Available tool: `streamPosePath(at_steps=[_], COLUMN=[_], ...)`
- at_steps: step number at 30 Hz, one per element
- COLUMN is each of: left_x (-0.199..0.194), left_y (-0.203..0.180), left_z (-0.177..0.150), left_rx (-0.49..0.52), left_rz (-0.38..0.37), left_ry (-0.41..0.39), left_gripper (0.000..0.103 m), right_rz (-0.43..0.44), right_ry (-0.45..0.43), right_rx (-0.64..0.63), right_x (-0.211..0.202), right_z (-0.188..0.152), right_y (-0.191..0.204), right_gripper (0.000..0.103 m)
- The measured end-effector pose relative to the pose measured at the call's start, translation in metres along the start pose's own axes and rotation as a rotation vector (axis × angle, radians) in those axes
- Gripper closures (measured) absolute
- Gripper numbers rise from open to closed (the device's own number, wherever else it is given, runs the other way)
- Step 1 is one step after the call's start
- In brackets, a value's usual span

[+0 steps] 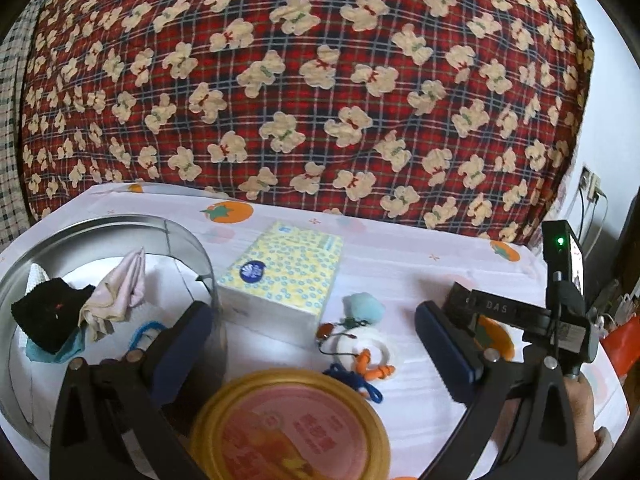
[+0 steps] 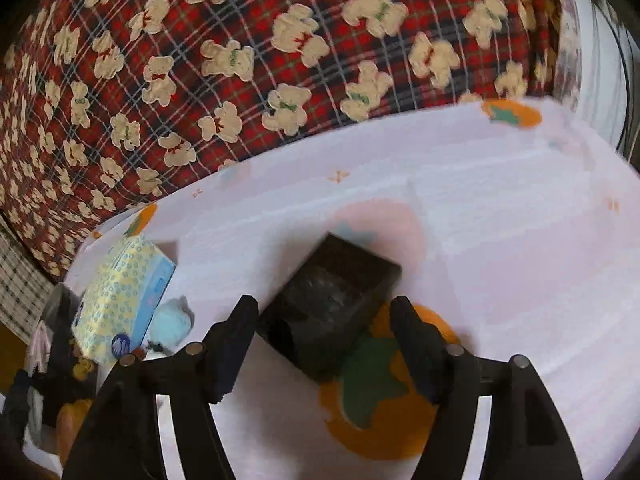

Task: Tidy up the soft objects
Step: 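Grasp the black picture card with the right gripper, then grasp the teal fuzzy plush with the left gripper while the right gripper holds the black card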

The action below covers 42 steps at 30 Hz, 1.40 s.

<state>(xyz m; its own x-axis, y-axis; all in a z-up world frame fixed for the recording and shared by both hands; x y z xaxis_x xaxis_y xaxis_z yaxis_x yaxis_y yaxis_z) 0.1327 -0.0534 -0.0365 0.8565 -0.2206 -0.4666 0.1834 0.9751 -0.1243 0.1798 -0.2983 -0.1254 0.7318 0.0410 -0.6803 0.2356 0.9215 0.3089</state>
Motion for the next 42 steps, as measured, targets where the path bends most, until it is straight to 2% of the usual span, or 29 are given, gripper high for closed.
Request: streamPosePath(at_steps=[7,14,15,16,18,20,23,25,30,34,37,39,42], left_x=[0.008,0.016,0.018,0.021,0.029,0.036,0.046,0.056,0.084,0.105,0.118,0.130,0.151], left_y=[0.007,-0.017,-0.022,-0.031,-0.049,-0.062,-0.073,-0.080,-0.092,-0.095,-0.096,-0.100,-0.100], left_z=[0.007,0.010,0.011,0.011,0.012,0.011,0.010,0.008,-0.002,-0.009,-0.009,-0.013,-0.030], left_rx=[0.023,0.078,0.089,0.109,0.150,0.170,0.141,0.141,0.170,0.128,0.086,0.096,0.077], left_rz=[0.033,0.020,0.019,0.019,0.004,-0.001,-0.020,-0.021,0.030,0.090,0.121,0.145,0.151], left_ry=[0.016,0.044,0.048,0.055,0.069,0.098,0.134,0.168,0.259,0.338,0.359,0.390,0.478], left_gripper=[0.001,0.001,0.001,0.001,0.001,0.001,0.001,0.001,0.001,0.002,0.003,0.014,0.021], right_rz=[-0.168,-0.149,-0.144,-0.142,-0.155,-0.127,-0.003,0.040,-0.023,-0.049,-0.033,-0.030,-0.045], right_ry=[0.020,0.019,0.007,-0.013,-0.065,-0.067,0.026,0.028,0.015,-0.030,-0.056,-0.070,-0.096], right_rx=[-0.115,-0.158,-0.158,-0.161,-0.147,-0.104,0.031,0.082,0.050,0.108,0.172,0.195,0.193], right_x=[0.022,0.011,0.008,0.001,-0.013,-0.017,-0.005,-0.006,-0.008,-0.019,-0.024,-0.027,-0.033], right_z=[0.006,0.005,0.005,0.008,0.017,0.019,0.011,0.013,0.013,0.021,0.026,0.028,0.031], right_y=[0.011,0.005,0.005,0.004,-0.003,-0.012,-0.028,-0.032,-0.032,-0.049,-0.061,-0.064,-0.065], right_gripper=[0.033,0.047,0.073,0.084,0.087,0.087,0.087,0.087,0.087,0.085,0.085,0.085,0.085])
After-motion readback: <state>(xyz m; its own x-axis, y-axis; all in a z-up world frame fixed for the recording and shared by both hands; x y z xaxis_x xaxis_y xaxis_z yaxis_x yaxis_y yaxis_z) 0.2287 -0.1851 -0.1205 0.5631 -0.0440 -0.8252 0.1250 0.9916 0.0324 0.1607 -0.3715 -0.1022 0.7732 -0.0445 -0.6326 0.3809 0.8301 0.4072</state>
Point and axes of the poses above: each gripper's, at about its wrist camera, not at the fingertips, and x roughly the way its jaws point, y to its left, z to its top, the point moved 10 cm from there along x, roughly the way its jaws point, and after that the axes turned 2 degrees about x, right-handed, at the moved point
